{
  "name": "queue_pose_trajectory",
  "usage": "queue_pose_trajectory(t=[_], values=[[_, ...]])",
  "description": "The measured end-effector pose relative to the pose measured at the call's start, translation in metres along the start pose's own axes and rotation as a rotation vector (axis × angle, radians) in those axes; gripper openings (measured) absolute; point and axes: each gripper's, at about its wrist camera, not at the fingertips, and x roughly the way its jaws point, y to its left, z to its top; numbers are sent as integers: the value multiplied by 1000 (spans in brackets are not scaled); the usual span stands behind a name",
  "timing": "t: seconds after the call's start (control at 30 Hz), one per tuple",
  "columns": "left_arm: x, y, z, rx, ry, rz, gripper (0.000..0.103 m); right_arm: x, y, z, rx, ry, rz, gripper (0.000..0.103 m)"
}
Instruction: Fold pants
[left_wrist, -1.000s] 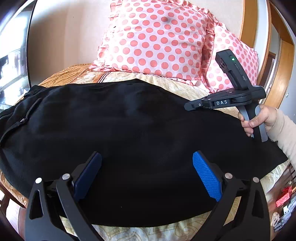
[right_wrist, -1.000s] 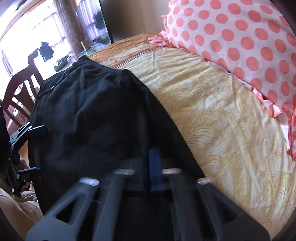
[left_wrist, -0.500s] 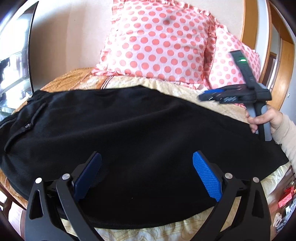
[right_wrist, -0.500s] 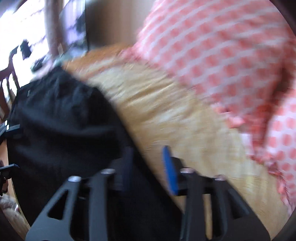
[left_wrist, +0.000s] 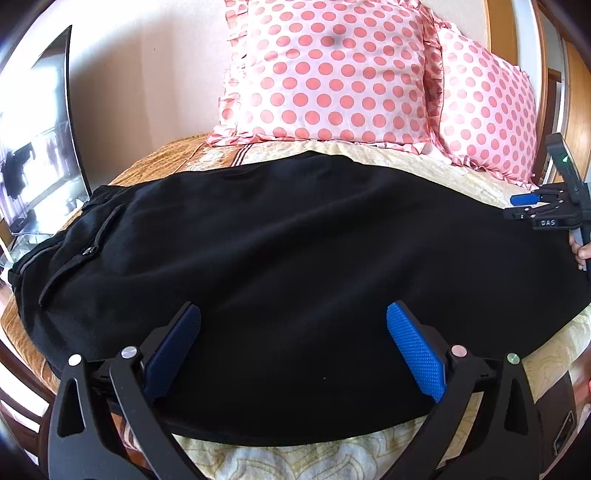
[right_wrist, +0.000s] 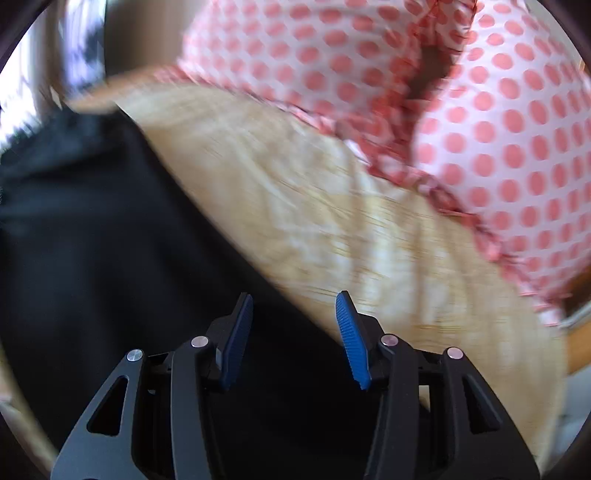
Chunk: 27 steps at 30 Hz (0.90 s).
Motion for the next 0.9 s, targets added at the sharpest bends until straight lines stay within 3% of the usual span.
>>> queue_pose_trajectory(t=[0.13, 0.2, 0.3, 0.4, 0.5, 0.63, 0.73, 0.9], values=[[-2, 0, 1, -13, 3, 10, 101, -3, -17, -5, 72, 1, -62, 49], [-8, -2, 2, -29, -8, -23, 101, -22, -29, -19, 140, -33, -62, 49], [-13, -12, 4, -11, -32, -60, 101, -52, -57, -53, 269, -44, -103, 57], [-14, -29, 6, 45, -42, -90, 101, -75, -93, -98, 380, -41, -146, 57], [-11, -46, 9, 88, -48, -117, 101, -82, -119, -120, 440, -12, -139, 57], [-8, -65, 10, 114, -43, -142, 101, -92, -143, -144, 462, 50, -288, 57], [-9, -73, 6, 115, -41, -170, 101, -115, -181, -188, 667, 42, -364, 70], [-3, -80, 5, 127, -15, -192, 101, -145, -217, -270, 920, 83, -471, 70]])
